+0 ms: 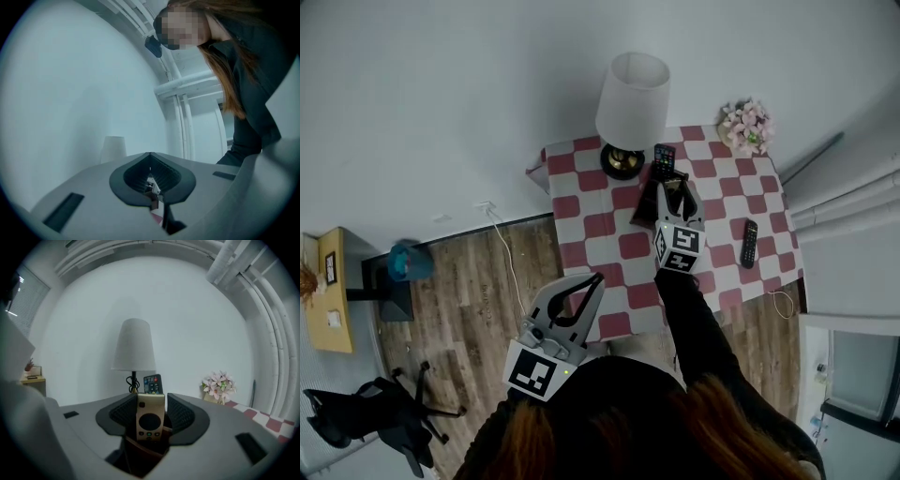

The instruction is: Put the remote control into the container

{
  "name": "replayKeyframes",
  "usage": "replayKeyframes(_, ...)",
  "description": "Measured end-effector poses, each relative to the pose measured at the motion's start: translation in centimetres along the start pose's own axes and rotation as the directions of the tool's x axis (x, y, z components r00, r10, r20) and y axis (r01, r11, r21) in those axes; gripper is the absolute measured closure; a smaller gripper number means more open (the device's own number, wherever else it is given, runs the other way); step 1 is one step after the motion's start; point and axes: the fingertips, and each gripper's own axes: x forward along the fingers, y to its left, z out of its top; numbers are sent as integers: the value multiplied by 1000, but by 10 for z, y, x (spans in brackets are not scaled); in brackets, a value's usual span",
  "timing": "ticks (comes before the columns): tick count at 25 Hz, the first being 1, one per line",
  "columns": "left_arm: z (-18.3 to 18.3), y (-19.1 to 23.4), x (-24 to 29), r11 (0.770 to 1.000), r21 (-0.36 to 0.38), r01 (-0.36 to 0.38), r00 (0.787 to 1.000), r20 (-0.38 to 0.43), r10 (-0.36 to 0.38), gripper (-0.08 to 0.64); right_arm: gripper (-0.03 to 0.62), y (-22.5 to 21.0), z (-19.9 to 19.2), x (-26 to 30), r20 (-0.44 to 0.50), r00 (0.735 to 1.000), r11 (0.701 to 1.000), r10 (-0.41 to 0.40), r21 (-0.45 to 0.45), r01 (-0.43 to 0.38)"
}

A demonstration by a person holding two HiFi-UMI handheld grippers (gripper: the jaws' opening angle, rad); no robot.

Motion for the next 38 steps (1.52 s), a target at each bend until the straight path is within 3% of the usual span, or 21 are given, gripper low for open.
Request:
replayKeyframes(3,2,5,1,1000,13,-12,1000,9,12,551,388,-3,16,-10,33,999,999,36,3,-36)
replayKeyframes(7,6,7,3,1000,15,-18,1000,21,18,551,530,-7,26,-19,31,998,998,60,6,-60)
replayKeyframes(10,10,6,6,1000,21,-15,999,34,14,551,571,-13,33,-25,37,997,998,61,17,-62)
replayKeyframes(17,13,-2,14,1000,20,-4,999,51,3,551,578,-18,64,-52,105,990,995,90,41,-95)
replayKeyframes(24,9,-8,22,1000,17,13,999,51,-14,551,578,-13,98,-101,159,970,981,186,30,-193)
replayKeyframes(38,3,-19,35,999,10,45,998,51,-46,551,578,11,115,-197,116,958,965,261,3,-264)
